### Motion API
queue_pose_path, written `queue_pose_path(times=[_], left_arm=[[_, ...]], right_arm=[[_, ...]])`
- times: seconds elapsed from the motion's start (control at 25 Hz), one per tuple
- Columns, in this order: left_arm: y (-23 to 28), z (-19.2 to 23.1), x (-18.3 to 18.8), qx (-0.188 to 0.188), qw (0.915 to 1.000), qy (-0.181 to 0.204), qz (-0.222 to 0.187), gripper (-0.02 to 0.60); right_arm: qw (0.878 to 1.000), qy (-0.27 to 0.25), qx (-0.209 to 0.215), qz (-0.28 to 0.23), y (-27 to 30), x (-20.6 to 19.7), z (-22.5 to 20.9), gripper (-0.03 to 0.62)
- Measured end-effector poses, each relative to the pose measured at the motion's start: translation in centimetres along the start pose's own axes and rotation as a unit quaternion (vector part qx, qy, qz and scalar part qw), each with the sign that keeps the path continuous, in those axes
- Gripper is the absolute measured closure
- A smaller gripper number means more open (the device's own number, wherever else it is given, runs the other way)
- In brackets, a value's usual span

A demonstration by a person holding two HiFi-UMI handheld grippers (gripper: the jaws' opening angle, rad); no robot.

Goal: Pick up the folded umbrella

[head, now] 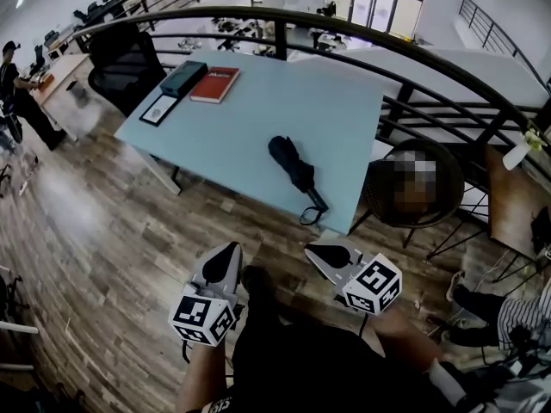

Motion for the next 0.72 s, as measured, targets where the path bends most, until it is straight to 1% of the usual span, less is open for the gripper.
queue_pose_path(times=[0.08, 0.28, 0.48, 0.6, 0.72], left_arm=[[1.3, 2.9, 0.4, -0.005, 1.0000, -0.002, -0.005, 0.578], [5.5, 11.0, 2.1, -0.028, 0.9994, -0.008, -0.019, 0.578], [9.3, 18.4, 3.3, -0.048, 0.9987, 0.002, -0.016, 0.578], [11.0, 22.2, 3.0, -0.057, 0.9983, -0.009, -0.010, 0.578], [13.0, 24.9, 2.8, -0.072, 0.9974, -0.007, -0.004, 0.578]], right_arm=[[1.000, 0.001, -0.008, 0.001, 2.2, 1.4, -0.8, 0.592], [0.999, 0.005, -0.040, -0.006, 8.6, 6.4, -3.7, 0.592], [0.999, 0.007, -0.038, 0.003, 16.9, 10.1, -5.6, 0.592], [0.999, 0.014, -0.037, 0.005, 20.9, 11.4, -5.9, 0.592], [0.999, 0.012, -0.043, 0.022, 23.3, 11.6, -6.8, 0.588]])
Point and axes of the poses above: the fingertips, and each gripper's own axes: y forward along the fingers, z to its left, x out of its top, the point moved 7 cm from there along -y, backward along the fingers, and after that the axes turned 11 degrees about y, right-handed, at the moved point
